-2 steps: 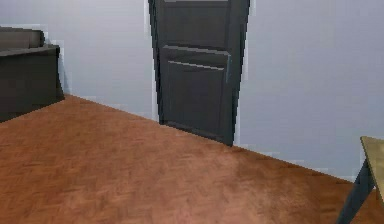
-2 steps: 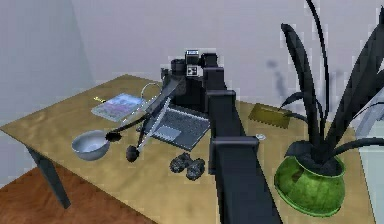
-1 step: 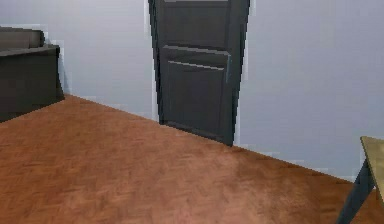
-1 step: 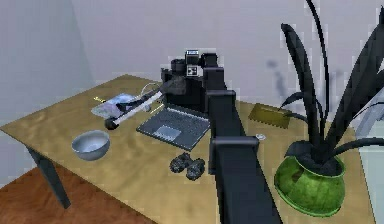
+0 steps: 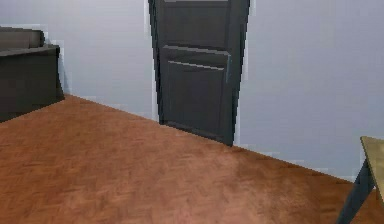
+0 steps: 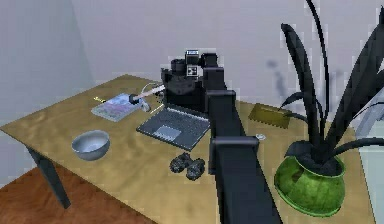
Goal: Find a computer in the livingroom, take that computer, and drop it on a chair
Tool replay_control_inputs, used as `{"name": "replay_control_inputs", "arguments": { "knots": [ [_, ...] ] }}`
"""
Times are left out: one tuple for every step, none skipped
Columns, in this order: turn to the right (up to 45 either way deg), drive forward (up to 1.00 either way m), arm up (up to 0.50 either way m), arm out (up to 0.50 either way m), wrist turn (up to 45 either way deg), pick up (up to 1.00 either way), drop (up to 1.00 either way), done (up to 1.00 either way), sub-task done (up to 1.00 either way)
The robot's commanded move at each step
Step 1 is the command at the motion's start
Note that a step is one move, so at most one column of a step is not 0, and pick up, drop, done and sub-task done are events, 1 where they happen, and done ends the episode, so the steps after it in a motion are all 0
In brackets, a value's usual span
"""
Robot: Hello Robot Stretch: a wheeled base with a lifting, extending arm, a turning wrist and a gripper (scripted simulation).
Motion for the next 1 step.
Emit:
{"name": "replay_control_inputs", "arguments": {
  "knots": [
    [0.0,0.00,0.00,0.00,45.0,0.00,0.00,0.00,0.00]
  ]
}}
